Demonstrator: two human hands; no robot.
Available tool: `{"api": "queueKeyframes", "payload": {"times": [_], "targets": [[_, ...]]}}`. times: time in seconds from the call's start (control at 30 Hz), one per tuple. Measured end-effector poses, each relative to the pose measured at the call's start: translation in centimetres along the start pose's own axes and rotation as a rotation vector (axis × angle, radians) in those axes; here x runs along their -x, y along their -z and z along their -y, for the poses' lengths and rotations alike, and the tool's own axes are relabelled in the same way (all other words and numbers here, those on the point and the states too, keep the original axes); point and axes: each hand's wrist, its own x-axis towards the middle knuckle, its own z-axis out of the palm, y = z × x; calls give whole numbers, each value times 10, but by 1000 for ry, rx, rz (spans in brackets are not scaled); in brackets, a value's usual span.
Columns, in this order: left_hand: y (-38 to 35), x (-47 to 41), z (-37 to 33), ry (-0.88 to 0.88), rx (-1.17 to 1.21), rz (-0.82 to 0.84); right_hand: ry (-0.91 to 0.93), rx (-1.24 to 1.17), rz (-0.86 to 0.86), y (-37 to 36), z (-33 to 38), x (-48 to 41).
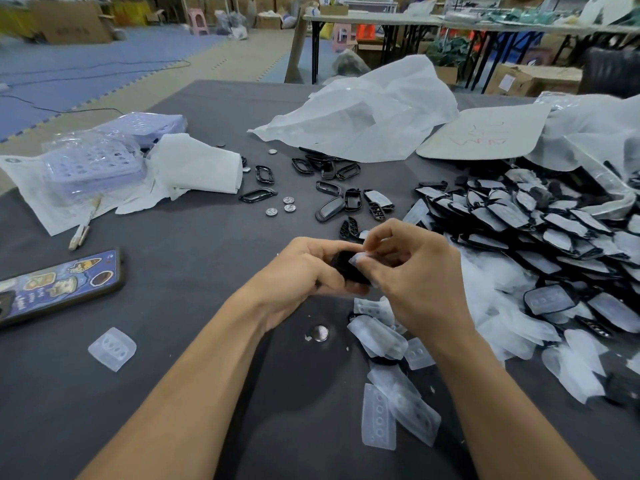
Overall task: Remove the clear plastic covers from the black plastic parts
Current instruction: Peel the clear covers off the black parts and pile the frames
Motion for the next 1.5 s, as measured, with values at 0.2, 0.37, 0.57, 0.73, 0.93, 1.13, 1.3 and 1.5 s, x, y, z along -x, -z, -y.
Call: {"api": "queueKeyframes", "payload": {"times": [0.2,0.37,0.57,0.73,0.93,1.13,1.3,1.5], "targets": [[6,-3,4,40,23,-7,-142,-264,53,5,-5,-8],[8,-5,9,34,-25,-8,-114,-314,100,11,-1,-9],[2,-4,9,-37,-46,89,-68,-124,180,2,3,-4],[1,-1,9,-31,-62,97,15,92,86,-4,-1,-1],[2,0,8,-25,-81,43,-2,112,-35,-14,-5,0],[2,1,7,-11,-65,7,-30,68,-44,-17,-6,-1],[3,-2,5,17,-7,-59,13,282,-114,-19,-7,-3],[2,-4,3,23,72,-83,-196,-11,-48,-11,-11,-6]]}}
